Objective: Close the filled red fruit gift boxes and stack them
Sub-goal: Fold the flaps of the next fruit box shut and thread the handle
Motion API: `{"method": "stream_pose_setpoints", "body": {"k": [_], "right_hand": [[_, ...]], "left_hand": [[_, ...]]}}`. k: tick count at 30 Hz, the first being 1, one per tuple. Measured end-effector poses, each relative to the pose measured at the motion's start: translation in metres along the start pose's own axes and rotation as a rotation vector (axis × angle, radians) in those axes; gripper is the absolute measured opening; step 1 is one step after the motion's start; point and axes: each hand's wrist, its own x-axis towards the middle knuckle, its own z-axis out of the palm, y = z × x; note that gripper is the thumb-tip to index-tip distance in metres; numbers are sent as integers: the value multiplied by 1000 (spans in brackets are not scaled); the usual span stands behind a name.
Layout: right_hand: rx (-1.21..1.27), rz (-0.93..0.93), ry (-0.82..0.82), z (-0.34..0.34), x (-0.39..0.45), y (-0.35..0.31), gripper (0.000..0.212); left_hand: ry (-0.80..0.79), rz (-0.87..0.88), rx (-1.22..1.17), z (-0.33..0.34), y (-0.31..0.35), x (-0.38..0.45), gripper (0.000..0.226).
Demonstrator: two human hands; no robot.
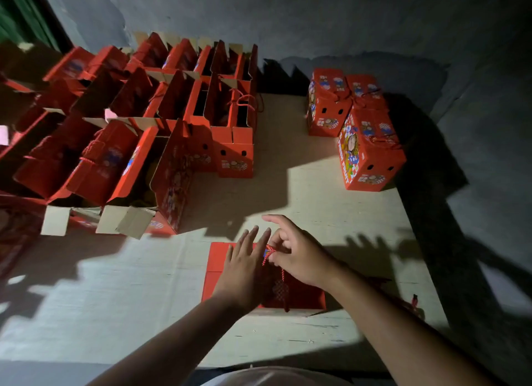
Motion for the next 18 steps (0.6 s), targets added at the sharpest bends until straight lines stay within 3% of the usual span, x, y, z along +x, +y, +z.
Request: {"method": "stream_pose_setpoints", "body": {"k": [4,6,11,14,18], "right_hand": [[-22,-68,48,-13,-18,-10,82],[24,-32,90,-17,-26,-7,77],[-44,30,210,-18,-39,16,67],[-134,87,332,-15,-49,44,57],[-299,353,454,-4,-74,97,44]], "left_hand": [[61,83,-35,-31,9,24,25],[8,89,-104,-47,18,27,7],[-232,-97,-354,-80,38,26,27],[-228,-163,-496,-84,44,24,32],[-219,-187,-509,-80,45,22,29]]}}
